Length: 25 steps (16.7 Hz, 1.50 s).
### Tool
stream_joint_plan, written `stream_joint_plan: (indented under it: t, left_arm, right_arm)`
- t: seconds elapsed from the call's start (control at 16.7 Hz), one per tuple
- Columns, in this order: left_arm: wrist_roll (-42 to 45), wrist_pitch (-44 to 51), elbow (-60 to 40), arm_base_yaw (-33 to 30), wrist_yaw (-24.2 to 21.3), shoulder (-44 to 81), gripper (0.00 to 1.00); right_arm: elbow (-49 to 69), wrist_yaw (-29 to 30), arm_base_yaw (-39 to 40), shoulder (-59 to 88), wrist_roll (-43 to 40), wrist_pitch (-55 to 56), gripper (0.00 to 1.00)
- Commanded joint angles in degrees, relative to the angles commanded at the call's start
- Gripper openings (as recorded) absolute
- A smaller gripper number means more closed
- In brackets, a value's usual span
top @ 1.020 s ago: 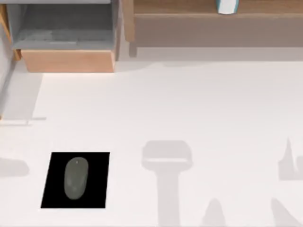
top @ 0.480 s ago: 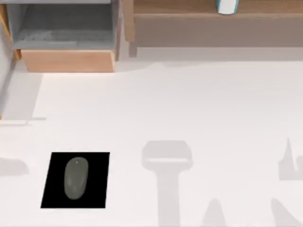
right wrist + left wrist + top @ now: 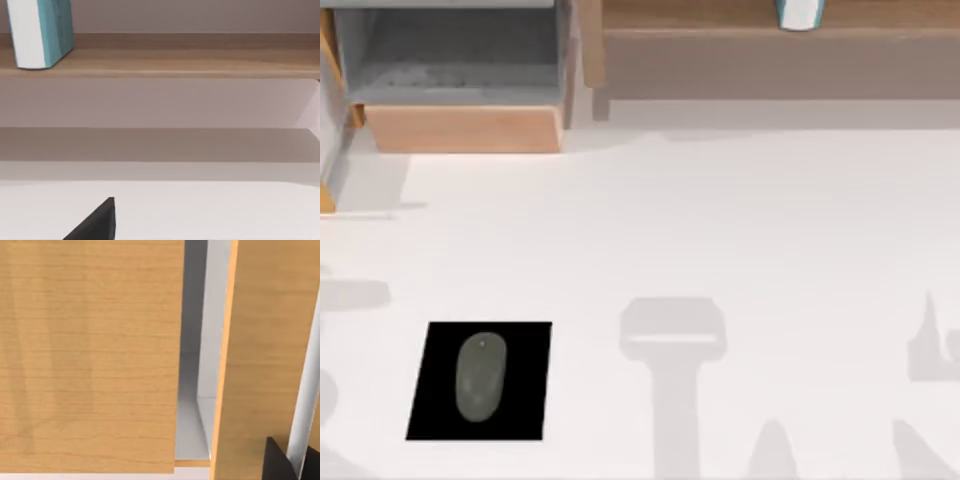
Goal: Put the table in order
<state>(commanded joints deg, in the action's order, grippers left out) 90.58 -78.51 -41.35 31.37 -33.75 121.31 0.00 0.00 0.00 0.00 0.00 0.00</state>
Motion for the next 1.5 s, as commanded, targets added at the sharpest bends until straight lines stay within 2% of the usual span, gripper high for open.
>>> stream_joint_plan:
  t: [0.42,0.84,1.2,1.5]
  left_arm:
    - [-0.1,1.3,-1.4,-0.4,0.9,1.0,0.00]
    - [-0.3,7.9,-14.1,-5.0,5.2,6.3,0.00]
    - [-0.4,9.0,-15.3,-5.0,5.7,7.2,0.00]
    - [-0.4,13.9,-25.6,-7.4,7.9,11.7,0.00]
  right_arm:
    - [0.0,0.0,0.0,0.0,0.0,0.0,1.00]
    - [0.0,0.0,0.0,0.0,0.0,0.0,1.00]
    - [0.0,0.0,0.0,0.0,0.0,0.0,1.00]
    - [0.0,0.0,0.0,0.0,0.0,0.0,1.00]
